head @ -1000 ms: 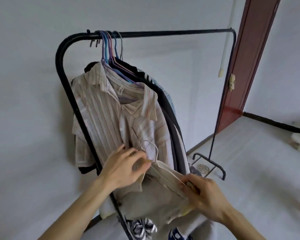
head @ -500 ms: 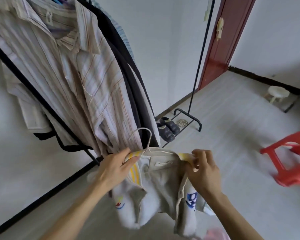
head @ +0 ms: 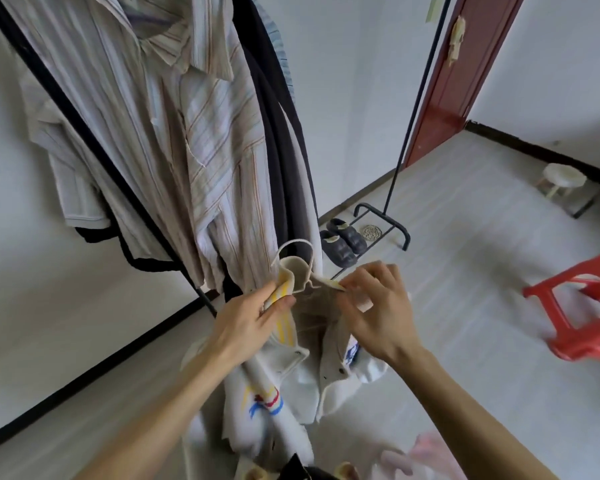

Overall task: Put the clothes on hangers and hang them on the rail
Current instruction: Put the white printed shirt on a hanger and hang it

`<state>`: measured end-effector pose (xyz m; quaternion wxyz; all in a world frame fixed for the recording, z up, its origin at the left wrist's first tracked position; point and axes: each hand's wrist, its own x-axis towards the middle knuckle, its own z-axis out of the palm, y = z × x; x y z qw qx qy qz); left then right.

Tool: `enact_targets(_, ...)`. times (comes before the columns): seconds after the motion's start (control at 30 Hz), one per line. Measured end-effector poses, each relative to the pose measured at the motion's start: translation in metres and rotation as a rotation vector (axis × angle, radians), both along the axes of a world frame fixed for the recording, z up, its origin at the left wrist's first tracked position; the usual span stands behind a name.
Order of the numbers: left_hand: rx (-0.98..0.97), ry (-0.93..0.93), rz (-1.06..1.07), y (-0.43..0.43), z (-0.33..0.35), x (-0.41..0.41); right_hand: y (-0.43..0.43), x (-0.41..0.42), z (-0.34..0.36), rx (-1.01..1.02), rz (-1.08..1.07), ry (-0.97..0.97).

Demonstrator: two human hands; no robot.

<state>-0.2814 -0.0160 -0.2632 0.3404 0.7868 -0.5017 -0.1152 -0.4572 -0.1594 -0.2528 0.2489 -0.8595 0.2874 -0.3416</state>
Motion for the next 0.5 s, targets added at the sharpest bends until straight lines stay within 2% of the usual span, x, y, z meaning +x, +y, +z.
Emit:
enact_targets(0.03, -0.015, 0.021, 0.011, 0.003, 0.001, 0.006, -0.007, 0.005, -0.005, -0.039, 0.028, 0.072)
enact_targets(0.1, 0.002, 0.041, 0.021, 0.011, 0.001, 0.017, -0.025, 0.011, -0.020, 0.111, 0.081, 0.313)
enact_targets(0.17, 0.091, -0.048, 0.013, 0.022, -0.007, 0.032, -0.032, 0.012, -0.040, 0.203, 0.058, 0.468)
enact_targets(0.23, 0.208, -0.124, 0.021, 0.041, -0.019, 0.050, -0.020, 0.016, -0.054, 0.179, -0.006, 0.469)
enact_targets(0.33, 0.296, -0.117, 0.040, 0.066, -0.038, 0.052, 0.001, 0.026, -0.060, 0.105, -0.028, 0.431)
enact_targets(0.5, 0.189, -0.179, 0.164, 0.063, -0.044, 0.039, 0.008, 0.044, -0.046, 0.228, -0.092, 0.462)
